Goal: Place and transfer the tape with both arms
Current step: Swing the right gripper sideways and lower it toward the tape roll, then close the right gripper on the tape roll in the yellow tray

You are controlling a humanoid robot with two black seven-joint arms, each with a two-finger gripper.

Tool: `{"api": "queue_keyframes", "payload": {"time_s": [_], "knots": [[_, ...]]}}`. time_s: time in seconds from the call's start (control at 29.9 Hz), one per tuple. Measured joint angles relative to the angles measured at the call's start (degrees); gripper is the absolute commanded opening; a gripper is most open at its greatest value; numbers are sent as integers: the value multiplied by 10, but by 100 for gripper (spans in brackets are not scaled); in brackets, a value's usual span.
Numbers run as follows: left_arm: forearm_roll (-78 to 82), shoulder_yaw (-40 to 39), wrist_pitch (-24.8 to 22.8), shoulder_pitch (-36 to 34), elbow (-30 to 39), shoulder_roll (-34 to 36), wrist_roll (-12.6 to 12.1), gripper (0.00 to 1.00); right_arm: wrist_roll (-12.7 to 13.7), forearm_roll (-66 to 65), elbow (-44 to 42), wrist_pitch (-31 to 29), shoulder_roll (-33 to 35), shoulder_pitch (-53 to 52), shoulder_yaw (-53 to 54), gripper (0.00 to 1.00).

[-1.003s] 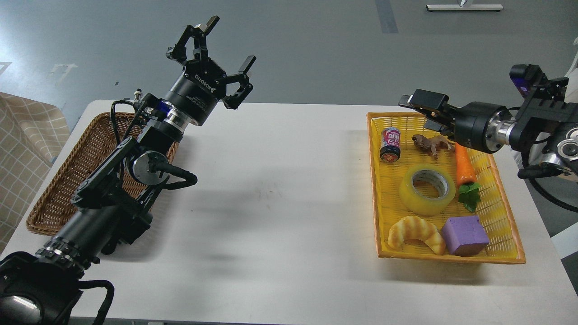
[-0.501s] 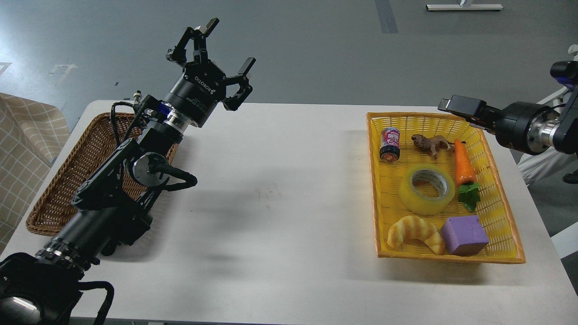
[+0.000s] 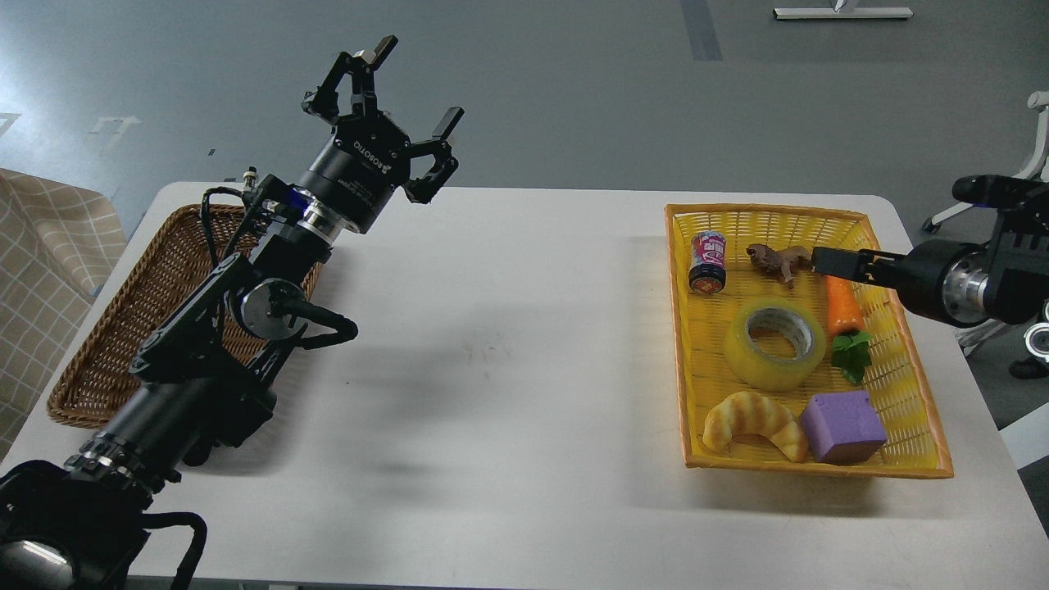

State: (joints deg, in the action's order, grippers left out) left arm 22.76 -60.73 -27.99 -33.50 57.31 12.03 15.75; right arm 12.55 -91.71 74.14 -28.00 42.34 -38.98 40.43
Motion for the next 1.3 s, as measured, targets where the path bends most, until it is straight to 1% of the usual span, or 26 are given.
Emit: {"api": "queue_keyframes", "payload": {"time_s": [0.17, 0.64, 0.87, 1.0, 1.07, 1.1, 1.17, 1.3], "knots": [[0, 0, 0, 0, 0, 0, 0, 98, 0, -44, 0, 0, -3, 0, -28, 98], [0, 0, 0, 1, 0, 0, 0, 98, 0, -54, -5, 0, -26, 1, -64, 95], [0, 0, 0, 1, 0, 0, 0, 98, 0, -90, -25, 0, -45, 2, -65, 93], [0, 0, 0, 1, 0, 1, 0, 98, 0, -92, -31, 0, -52, 3, -65, 84], [0, 0, 0, 1, 0, 1, 0, 98, 0, -93, -32, 0, -54, 3, -66, 77], [0, 0, 0, 1, 0, 1, 0, 98, 0, -93, -32, 0, -56, 3, -68, 72], [0, 0, 0, 0, 0, 1, 0, 98, 0, -93, -32, 0, -57, 3, -73, 69], [0, 0, 0, 0, 0, 1, 0, 98, 0, -94, -33, 0, -59, 3, -82, 67]]}}
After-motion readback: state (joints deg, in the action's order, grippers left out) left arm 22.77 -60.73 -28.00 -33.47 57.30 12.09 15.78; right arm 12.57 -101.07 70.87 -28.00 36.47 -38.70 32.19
